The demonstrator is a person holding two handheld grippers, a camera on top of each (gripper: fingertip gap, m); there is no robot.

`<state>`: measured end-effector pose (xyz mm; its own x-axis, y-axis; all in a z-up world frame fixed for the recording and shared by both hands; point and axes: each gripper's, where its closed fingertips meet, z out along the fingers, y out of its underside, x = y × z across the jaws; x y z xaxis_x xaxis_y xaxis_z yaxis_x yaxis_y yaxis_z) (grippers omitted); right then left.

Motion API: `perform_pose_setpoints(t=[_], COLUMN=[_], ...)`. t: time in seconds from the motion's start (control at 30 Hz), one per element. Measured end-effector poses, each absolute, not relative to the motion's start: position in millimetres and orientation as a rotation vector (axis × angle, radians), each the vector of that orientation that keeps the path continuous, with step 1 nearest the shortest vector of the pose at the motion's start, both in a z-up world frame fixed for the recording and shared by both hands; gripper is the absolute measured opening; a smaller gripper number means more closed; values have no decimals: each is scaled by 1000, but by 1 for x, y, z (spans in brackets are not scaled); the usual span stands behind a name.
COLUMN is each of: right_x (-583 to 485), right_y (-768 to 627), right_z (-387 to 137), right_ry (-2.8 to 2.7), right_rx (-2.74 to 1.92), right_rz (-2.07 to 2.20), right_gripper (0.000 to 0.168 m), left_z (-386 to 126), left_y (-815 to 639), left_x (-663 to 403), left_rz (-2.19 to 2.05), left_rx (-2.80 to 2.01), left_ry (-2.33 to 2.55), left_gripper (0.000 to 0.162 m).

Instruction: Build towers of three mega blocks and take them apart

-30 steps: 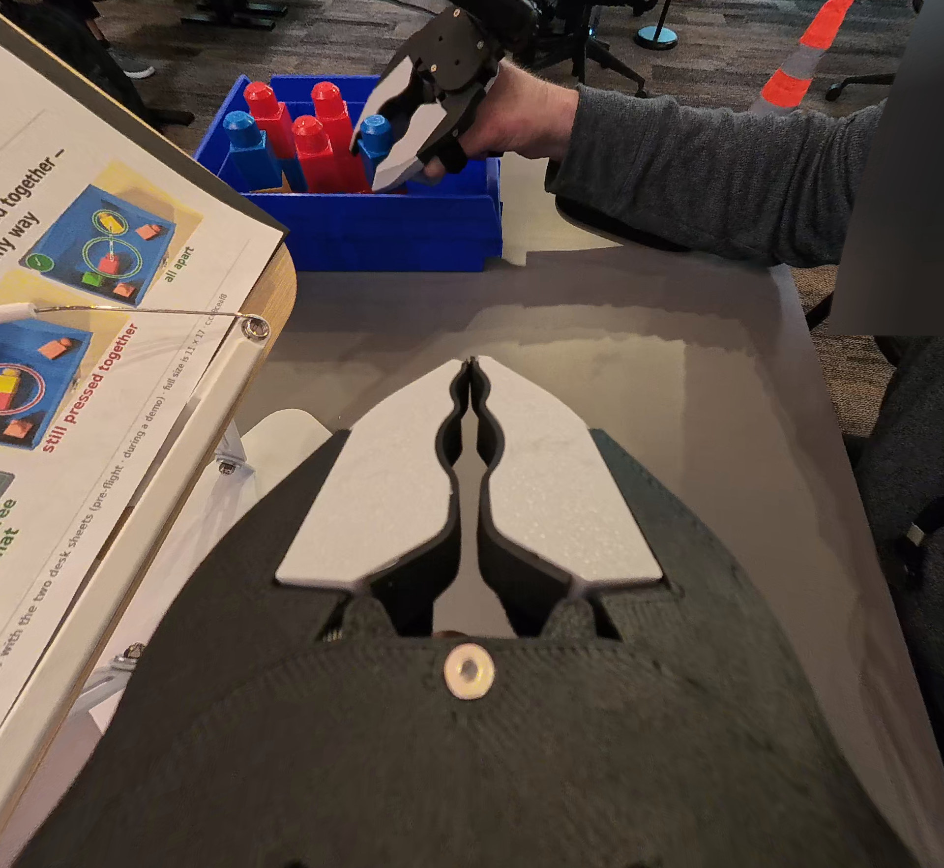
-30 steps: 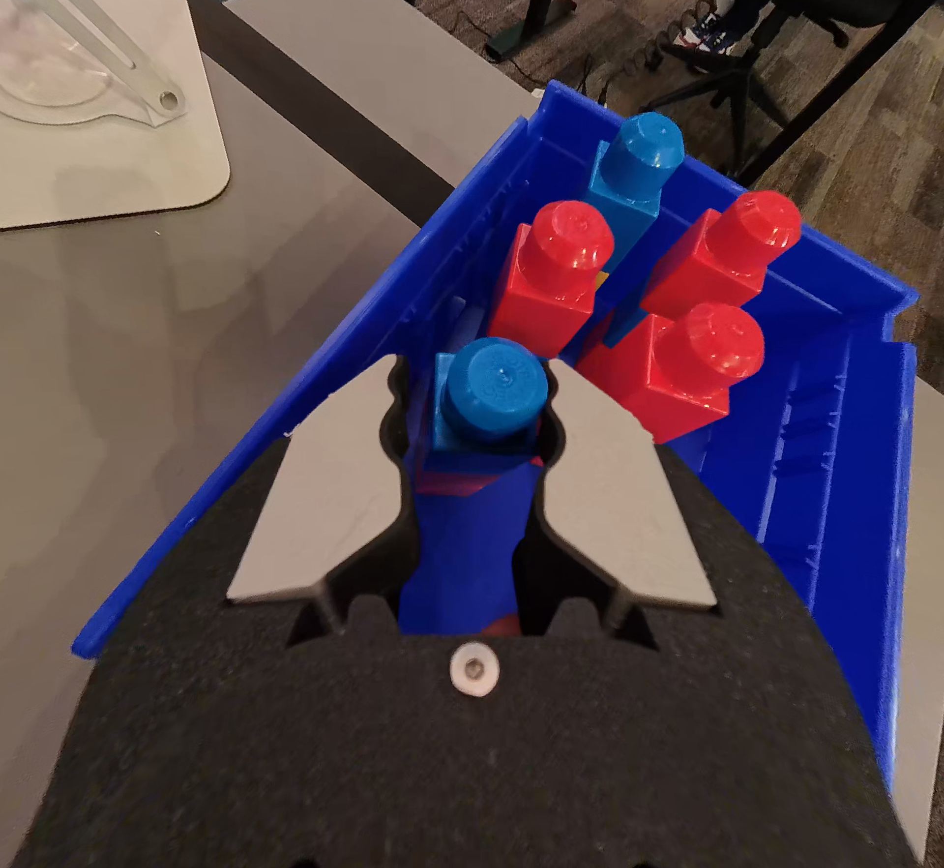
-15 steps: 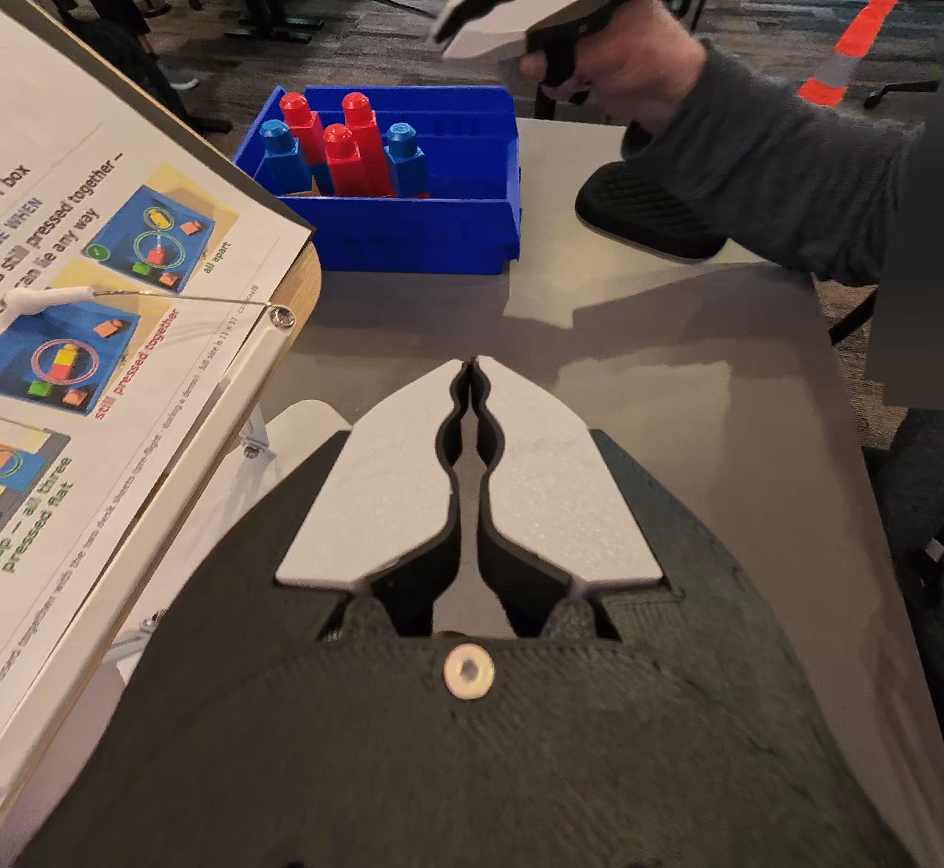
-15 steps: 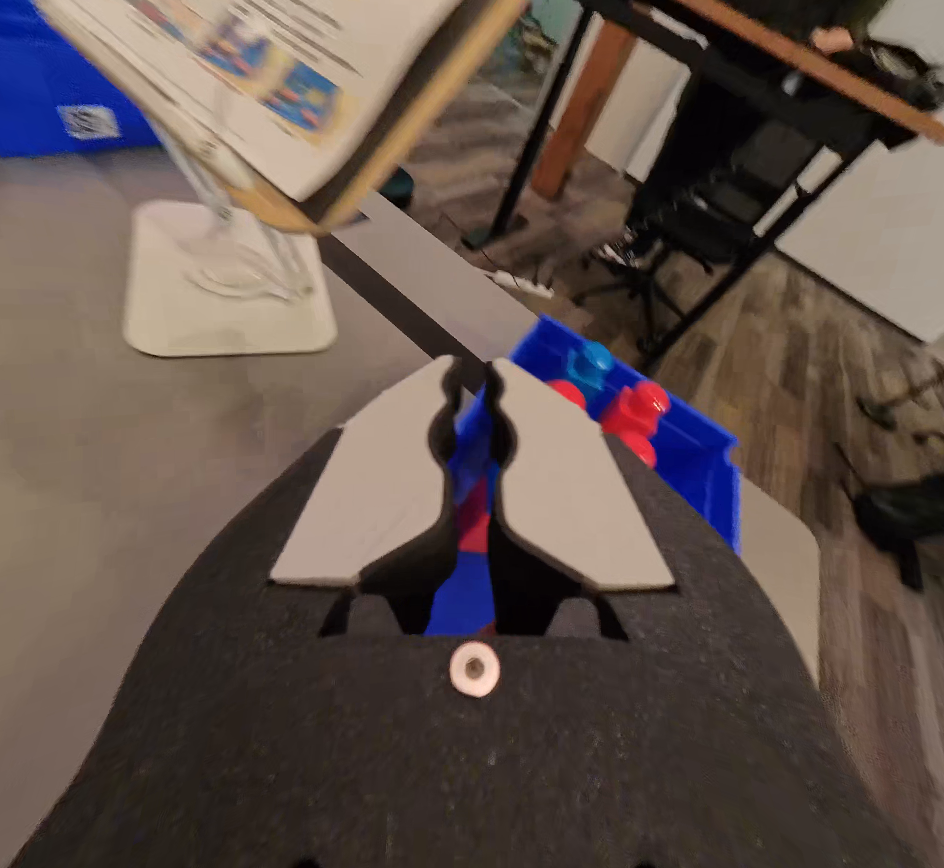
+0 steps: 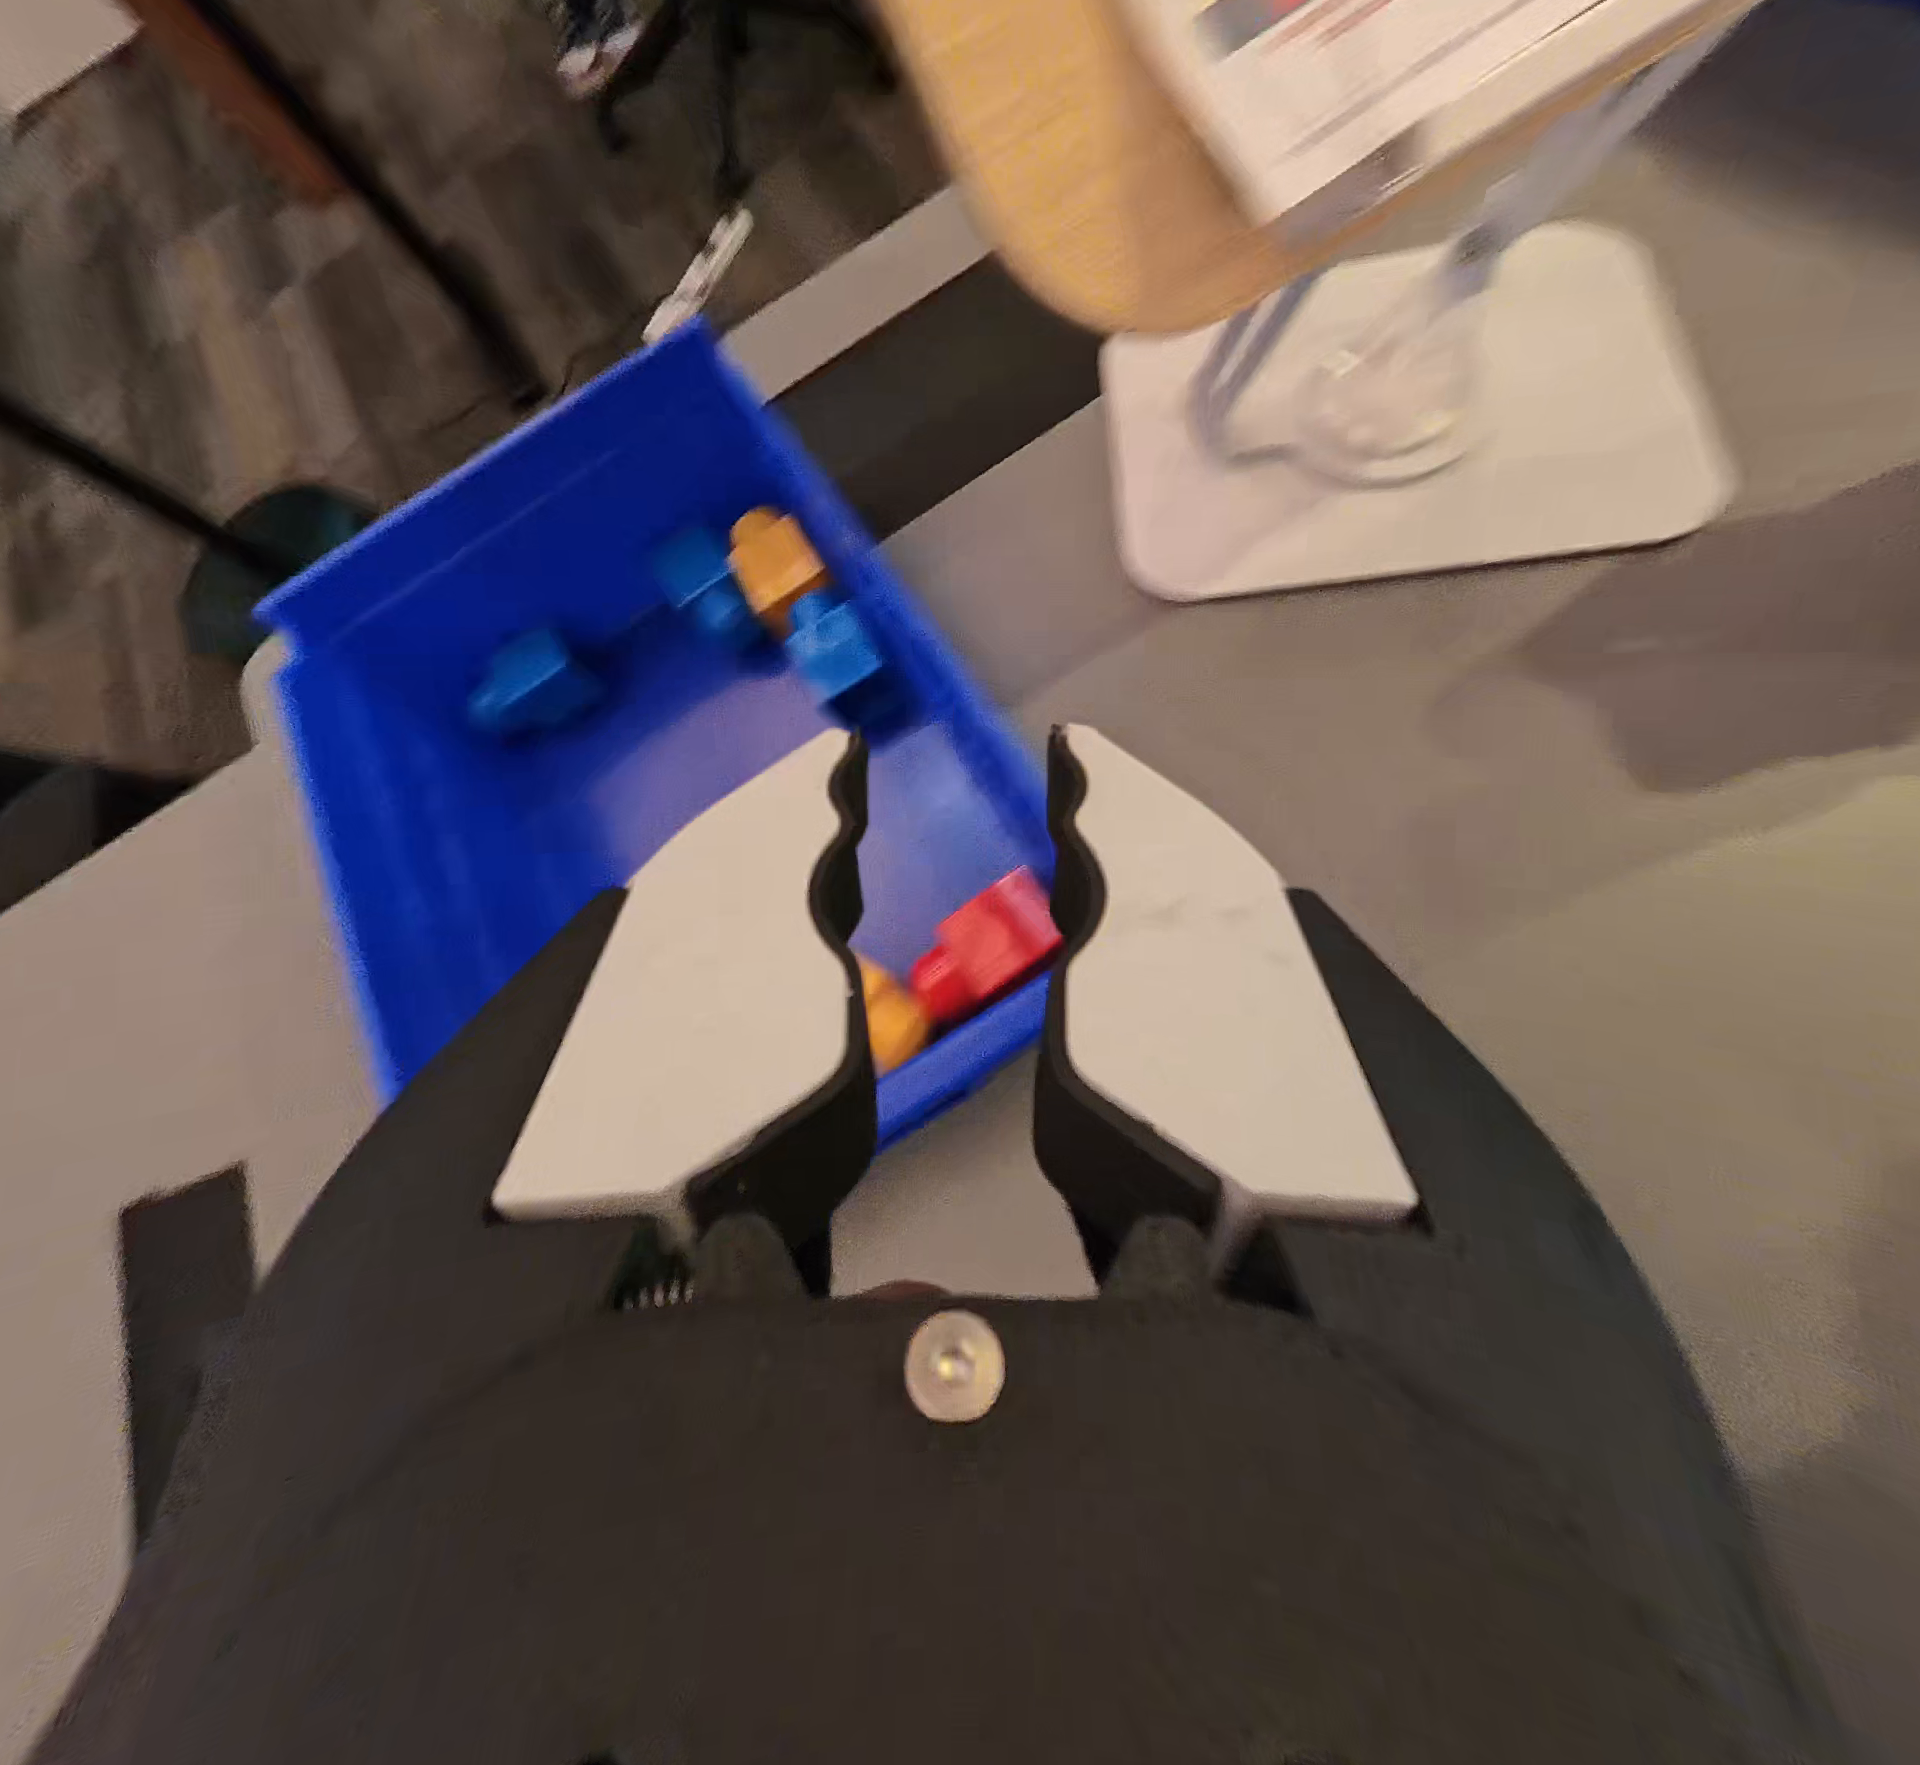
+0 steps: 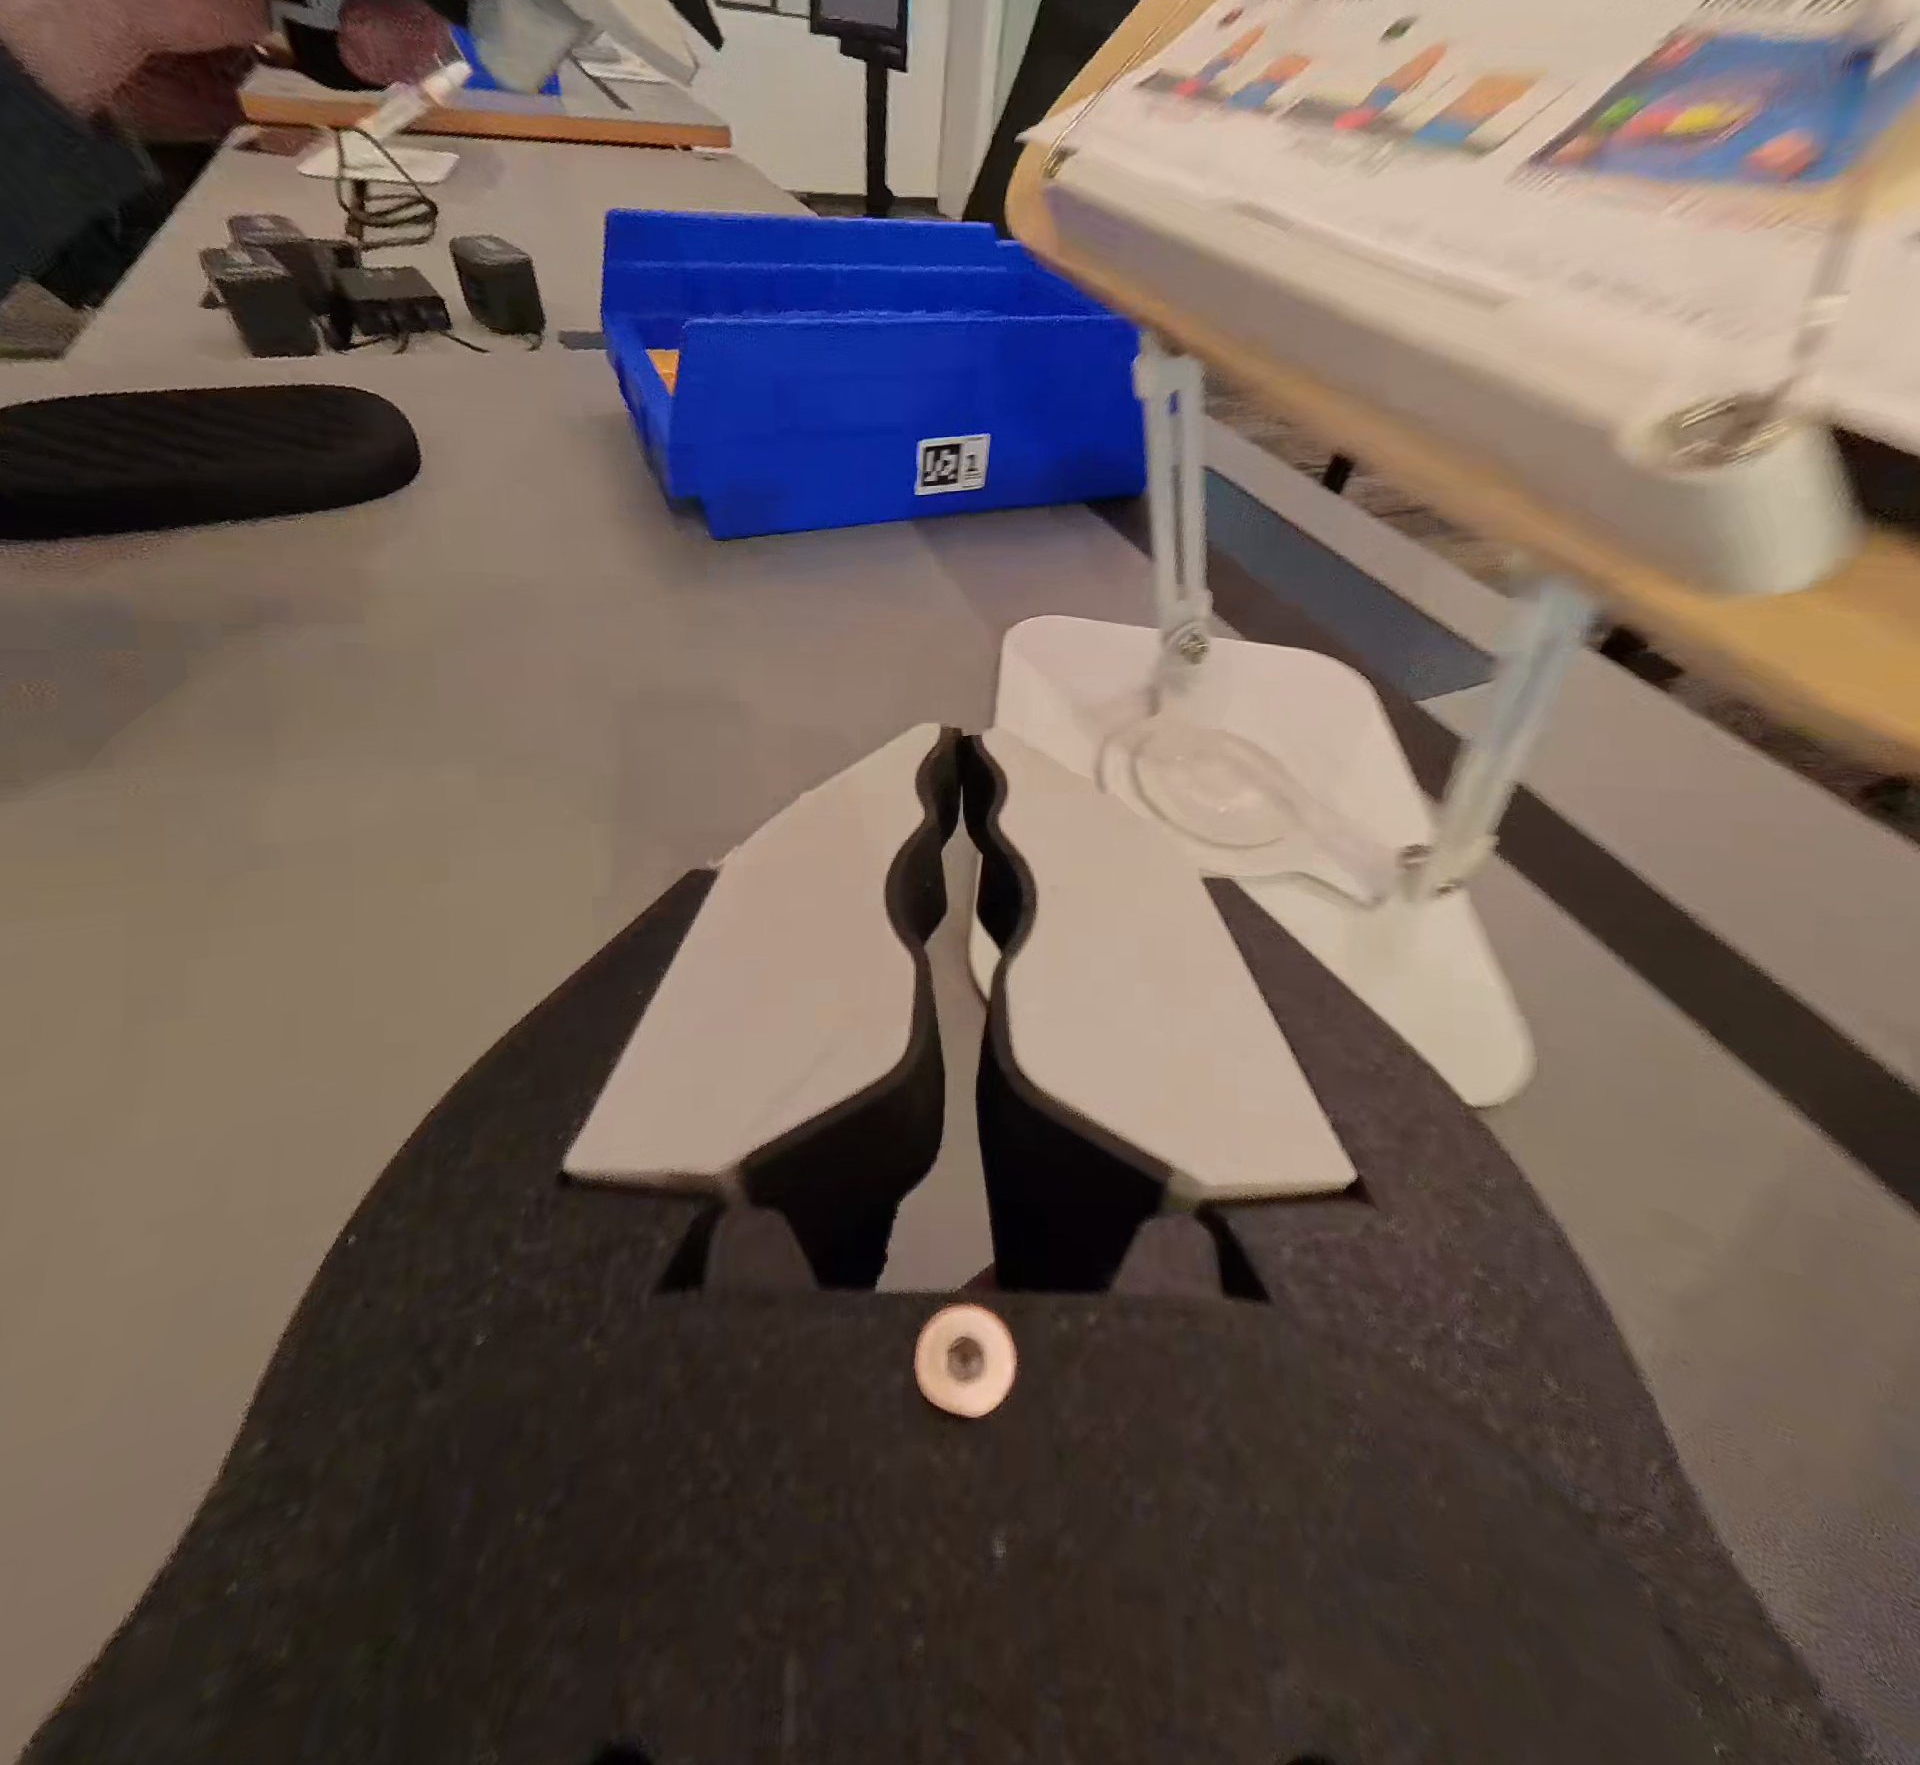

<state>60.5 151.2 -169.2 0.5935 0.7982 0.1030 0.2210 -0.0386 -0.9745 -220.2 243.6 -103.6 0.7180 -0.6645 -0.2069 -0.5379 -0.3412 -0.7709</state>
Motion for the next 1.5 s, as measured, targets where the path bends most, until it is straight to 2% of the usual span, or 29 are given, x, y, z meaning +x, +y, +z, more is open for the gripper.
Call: perform_pose_setpoints(t=[0.03,0.13,0.3,0.47,0.6,0.83,1.03,1.1,1.13,1.17,1.3,1.47,1.5], right_x=[53,38,46,43,39,39,39,39,39,39,38,38,37], right_y=[151,144,143,136,132,132,131,131,131,131,131,131,131], right_z=[-177,-195,-196,-197,-200,-200,-201,-201,-201,-201,-201,-202,-202], right_ry=[-880,-956,-935,-984,-1025,-1025,-1034,-1034,-1035,-1036,-1038,-1044,-1046], right_rx=[-1579,-1583,-1568,-1532,-1527,-1525,-1525,-1525,-1525,-1525,-1525,-1527,-1526], right_rz=[611,620,651,631,610,622,618,618,617,617,617,614,613], right_gripper=[0,0,1,1,1,1,1,1,1,1,2,2,2], left_z=[-107,-115,-141,-188,-219,-250,-265,-265,-264,-264,-262,-259,-253], left_y=[252,274,332,409,456,484,490,491,491,492,487,475,473], left_x=[-237,-262,-273,-276,-301,-308,-314,-314,-316,-316,-317,-313,-313], left_rz=[-146,-126,20,24,259,196,201,220,249,264,372,394,411], left_rx=[-2057,-2099,-2199,-2346,-2421,-2533,-2582,-2590,-2586,-2573,-2546,-2509,-2472], left_ry=[899,877,850,725,680,551,524,527,538,554,650,701,709], left_gripper=[33,34,42,41,40,58,61,57,48,45,38,37,22])
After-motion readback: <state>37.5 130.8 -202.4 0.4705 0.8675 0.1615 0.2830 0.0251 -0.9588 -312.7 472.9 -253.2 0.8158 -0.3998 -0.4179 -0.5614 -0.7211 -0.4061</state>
